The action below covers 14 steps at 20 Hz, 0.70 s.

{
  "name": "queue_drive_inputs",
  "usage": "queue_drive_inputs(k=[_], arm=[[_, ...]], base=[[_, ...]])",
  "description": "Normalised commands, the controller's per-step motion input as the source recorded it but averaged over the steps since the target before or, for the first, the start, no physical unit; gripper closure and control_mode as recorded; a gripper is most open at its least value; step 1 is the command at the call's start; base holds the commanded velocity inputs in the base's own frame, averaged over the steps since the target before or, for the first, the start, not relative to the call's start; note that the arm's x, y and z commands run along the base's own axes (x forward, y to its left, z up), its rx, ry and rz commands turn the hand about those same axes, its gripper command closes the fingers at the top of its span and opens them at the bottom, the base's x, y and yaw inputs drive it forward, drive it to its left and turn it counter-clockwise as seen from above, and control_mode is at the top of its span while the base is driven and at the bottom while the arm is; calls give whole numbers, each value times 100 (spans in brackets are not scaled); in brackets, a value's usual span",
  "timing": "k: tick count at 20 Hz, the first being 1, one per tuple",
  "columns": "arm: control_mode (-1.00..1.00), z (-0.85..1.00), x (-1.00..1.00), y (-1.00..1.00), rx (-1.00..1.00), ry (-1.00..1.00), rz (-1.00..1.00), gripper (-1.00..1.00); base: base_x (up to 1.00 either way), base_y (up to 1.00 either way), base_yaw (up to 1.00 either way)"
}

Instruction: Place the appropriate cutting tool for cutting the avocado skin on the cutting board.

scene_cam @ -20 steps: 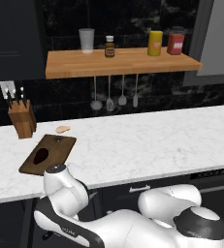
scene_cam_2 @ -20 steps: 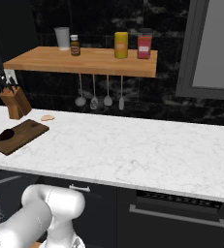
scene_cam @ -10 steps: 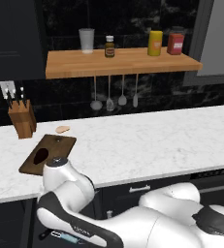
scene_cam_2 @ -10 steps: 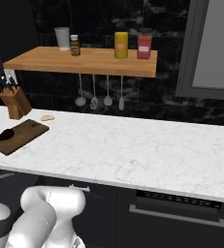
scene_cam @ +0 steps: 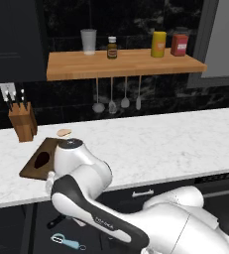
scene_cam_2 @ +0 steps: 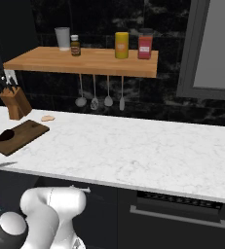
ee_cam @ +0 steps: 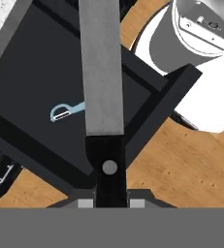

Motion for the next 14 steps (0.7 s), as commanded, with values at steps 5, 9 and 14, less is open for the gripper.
queue_drive_inputs(k=[5,9,14], arm=[[-100,40,82,-29,0,-1,1,100],[-100,12,100,0,0,0,8,100],[-100,0,100,9,0,0,9,100]], base=[[0,0,0],[0,0,0],[0,0,0]])
